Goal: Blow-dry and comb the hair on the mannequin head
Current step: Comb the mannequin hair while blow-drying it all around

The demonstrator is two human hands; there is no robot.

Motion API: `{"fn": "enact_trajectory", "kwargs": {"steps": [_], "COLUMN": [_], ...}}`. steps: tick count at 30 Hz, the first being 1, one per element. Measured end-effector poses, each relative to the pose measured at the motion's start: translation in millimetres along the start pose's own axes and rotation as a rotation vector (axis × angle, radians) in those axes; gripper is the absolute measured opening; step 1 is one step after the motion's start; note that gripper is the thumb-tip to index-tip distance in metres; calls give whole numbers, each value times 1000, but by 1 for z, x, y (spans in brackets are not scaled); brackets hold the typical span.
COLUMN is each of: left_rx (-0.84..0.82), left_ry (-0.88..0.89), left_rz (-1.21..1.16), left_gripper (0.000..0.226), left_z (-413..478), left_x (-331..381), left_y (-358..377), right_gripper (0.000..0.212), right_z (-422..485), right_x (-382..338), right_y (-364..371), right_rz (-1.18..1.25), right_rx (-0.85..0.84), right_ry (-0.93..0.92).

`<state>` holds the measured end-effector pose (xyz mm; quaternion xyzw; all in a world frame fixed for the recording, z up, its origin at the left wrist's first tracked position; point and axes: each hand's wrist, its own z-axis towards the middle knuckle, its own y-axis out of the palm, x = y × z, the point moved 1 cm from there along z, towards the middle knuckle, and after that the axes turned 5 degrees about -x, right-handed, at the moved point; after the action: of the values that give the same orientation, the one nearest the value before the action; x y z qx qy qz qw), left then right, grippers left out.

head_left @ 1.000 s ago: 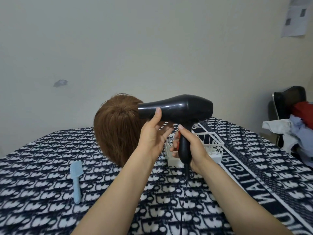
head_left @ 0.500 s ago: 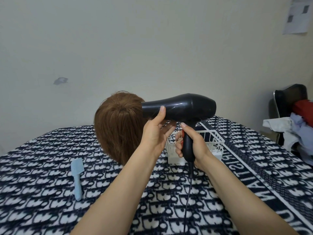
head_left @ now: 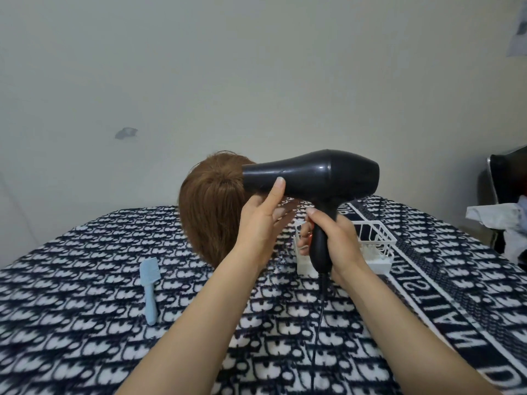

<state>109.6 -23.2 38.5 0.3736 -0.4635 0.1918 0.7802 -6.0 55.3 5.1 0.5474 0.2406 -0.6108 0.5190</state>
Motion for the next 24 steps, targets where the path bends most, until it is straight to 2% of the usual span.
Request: {"fn": "enact_trajectory", "kwargs": {"steps": [2,4,6,9,12,16,18,20,24], "left_rx": [155,367,542,739,892,907,896,886,830], "left_ry": [106,224,249,111,-147,-577,-742,-780,-728], "left_rz": [231,421,545,698,866,1151,1241,1256,1257], "left_gripper": [43,18,5,12,6,22,40,44,30], "left_z": [-5,-11,-16,-23,-35,-50,-55,-60,-66], "left_x": [2,4,2,-5,-15,-22,-25,-28,-29], "left_y": [-15,-40,-70,-121,-177,-225,-237,-246,-267], "right_gripper": [29,32,32,29,32,31,29,26,21], "right_z": [-1,-1,0,2,4,5,5,5,7], "right_x": [0,1,1,3,9,15,16,17,18], "right_y": [7,15,20,26,31,37,38,39,38], "right_rz": [-28,-26,-31,-34,-52,-81,-76,-69,-116], "right_rx": [10,1,5,18,10,-18,-21,-16,-4], "right_ry": [-48,-82,-102,-98,-80,-67,-50,-45,-71]}}
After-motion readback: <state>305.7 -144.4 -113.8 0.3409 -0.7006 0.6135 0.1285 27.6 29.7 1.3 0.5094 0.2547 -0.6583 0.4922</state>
